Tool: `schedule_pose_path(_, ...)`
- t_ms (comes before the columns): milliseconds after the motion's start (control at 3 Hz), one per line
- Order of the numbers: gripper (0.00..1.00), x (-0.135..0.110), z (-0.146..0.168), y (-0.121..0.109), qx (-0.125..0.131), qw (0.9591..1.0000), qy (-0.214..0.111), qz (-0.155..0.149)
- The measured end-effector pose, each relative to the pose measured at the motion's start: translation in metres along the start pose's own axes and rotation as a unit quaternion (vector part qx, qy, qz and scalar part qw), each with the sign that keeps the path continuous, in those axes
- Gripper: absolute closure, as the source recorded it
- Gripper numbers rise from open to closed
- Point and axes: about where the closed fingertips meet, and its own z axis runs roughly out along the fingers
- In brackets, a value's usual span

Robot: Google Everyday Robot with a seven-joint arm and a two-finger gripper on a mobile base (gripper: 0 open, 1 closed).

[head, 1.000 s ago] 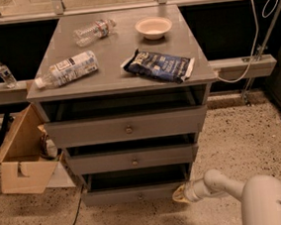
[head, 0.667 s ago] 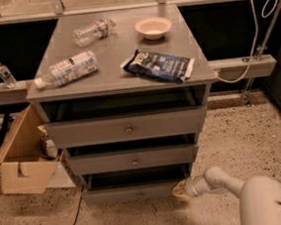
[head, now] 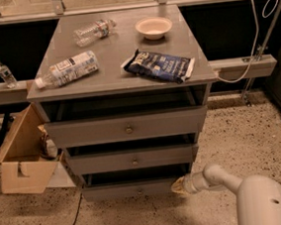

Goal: Close bottom drawer

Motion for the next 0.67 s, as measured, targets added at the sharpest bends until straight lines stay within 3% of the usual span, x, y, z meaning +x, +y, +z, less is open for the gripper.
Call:
schedule_pose_path(333, 1.00, -0.0033, 0.0066, -0.0157, 0.011, 0.9996, -0.004, 0.024)
schedule_pose_path(667, 1.00, -0.0033, 0.0066, -0.0157, 0.011, 0.9996, -0.004, 0.024)
